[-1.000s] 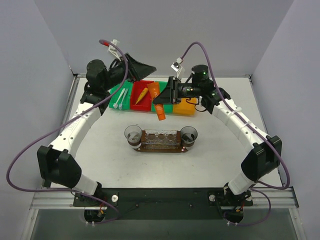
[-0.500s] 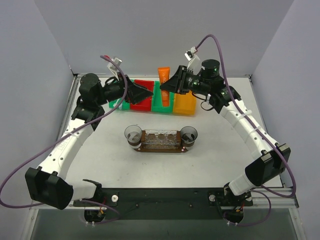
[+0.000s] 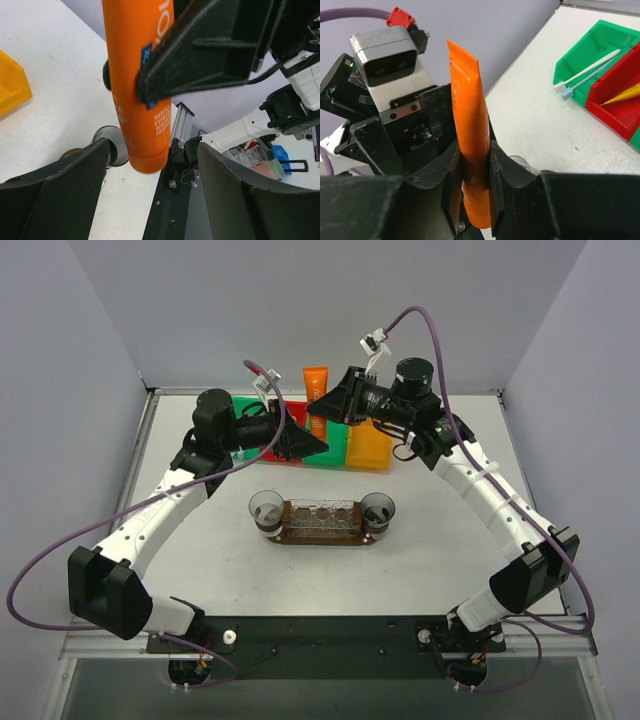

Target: Prepare toiletry sets of a toothbrush and toothpaste on the tray

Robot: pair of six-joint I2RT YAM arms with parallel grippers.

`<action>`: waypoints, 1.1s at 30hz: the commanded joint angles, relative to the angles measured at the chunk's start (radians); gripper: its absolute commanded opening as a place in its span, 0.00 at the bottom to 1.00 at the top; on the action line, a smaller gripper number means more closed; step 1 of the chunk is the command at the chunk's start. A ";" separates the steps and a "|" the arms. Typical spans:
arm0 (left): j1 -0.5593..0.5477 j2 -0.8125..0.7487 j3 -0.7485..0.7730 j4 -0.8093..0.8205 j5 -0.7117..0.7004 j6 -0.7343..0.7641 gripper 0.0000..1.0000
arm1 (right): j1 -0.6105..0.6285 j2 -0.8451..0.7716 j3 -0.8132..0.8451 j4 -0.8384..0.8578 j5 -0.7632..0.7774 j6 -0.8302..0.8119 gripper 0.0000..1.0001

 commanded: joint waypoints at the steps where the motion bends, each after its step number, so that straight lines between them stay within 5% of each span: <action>1: -0.008 0.020 0.005 0.076 0.041 -0.038 0.75 | 0.037 -0.032 -0.012 0.113 0.020 0.009 0.07; 6: -0.008 0.016 0.001 0.061 0.030 -0.038 0.50 | 0.066 -0.025 -0.009 0.109 0.038 0.008 0.07; 8: -0.007 0.005 -0.006 0.050 0.027 -0.032 0.29 | 0.071 -0.022 -0.008 0.101 0.046 0.011 0.09; 12: 0.004 -0.017 -0.024 0.003 0.029 0.009 0.00 | 0.068 -0.031 -0.008 0.051 0.061 0.005 0.29; 18: 0.010 -0.041 0.003 -0.235 0.096 0.269 0.00 | -0.003 -0.095 -0.009 -0.145 -0.024 -0.070 0.64; 27: -0.077 -0.037 0.059 -0.679 0.208 0.655 0.00 | -0.070 -0.081 0.140 -0.635 -0.277 -0.250 0.62; 33: -0.152 -0.034 0.073 -0.796 0.207 0.750 0.00 | -0.067 -0.078 0.132 -0.670 -0.377 -0.233 0.57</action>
